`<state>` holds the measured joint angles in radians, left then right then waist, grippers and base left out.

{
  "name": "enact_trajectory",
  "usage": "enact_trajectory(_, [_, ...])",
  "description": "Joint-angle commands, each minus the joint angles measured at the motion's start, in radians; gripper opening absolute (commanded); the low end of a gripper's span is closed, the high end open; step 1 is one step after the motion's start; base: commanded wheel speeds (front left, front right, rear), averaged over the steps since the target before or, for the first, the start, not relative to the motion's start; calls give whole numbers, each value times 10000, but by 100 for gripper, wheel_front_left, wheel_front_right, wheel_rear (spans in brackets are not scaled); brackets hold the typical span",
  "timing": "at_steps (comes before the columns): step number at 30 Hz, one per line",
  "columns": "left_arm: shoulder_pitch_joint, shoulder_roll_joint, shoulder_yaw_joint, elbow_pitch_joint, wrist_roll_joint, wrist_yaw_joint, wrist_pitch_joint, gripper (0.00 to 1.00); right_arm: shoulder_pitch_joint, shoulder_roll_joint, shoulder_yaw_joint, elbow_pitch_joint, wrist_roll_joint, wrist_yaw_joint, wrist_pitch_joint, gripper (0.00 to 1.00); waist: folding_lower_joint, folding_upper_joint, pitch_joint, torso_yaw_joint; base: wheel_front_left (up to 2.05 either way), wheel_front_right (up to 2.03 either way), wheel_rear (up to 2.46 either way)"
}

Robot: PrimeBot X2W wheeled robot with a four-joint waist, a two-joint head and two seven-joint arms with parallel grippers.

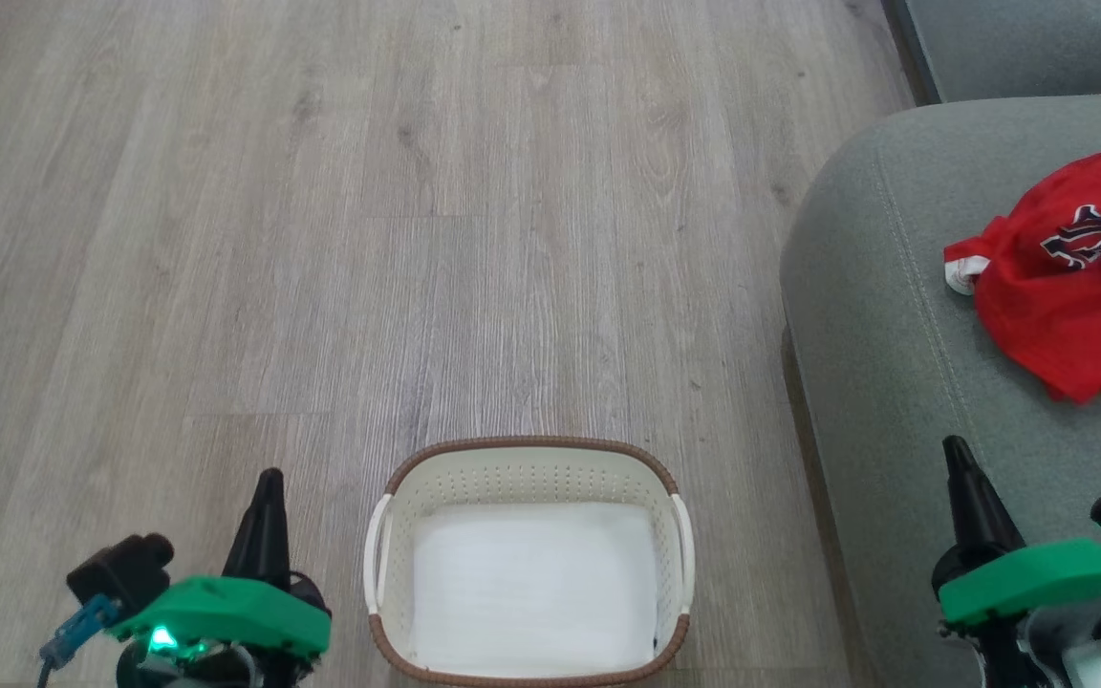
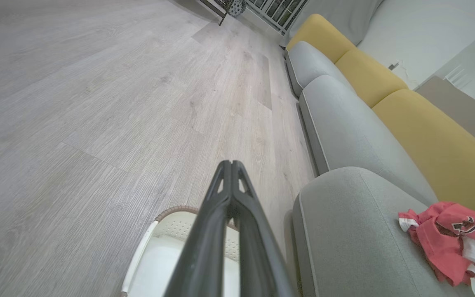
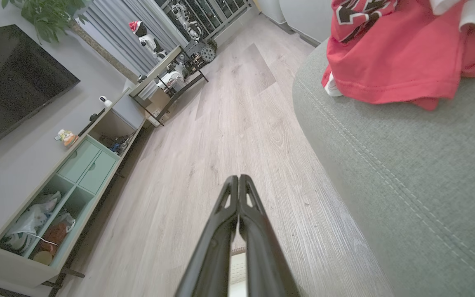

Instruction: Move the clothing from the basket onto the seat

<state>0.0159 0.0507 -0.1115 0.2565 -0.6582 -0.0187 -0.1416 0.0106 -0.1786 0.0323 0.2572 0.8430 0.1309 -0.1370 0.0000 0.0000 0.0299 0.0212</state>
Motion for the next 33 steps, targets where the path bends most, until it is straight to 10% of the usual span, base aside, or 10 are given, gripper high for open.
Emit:
enact_trajectory(1, [-571, 100, 274, -290, -244, -86, 64, 0, -521, -21, -76, -292, 224, -1, 43, 0, 0, 0, -3, -2, 0, 0, 0])
enact_trajectory(33, [-815, 122, 935, -227, -3805, -476, 932, 0, -767, 439, -556, -231, 3060, -1, 937, 0, 0, 0, -103, -81, 0, 0, 0])
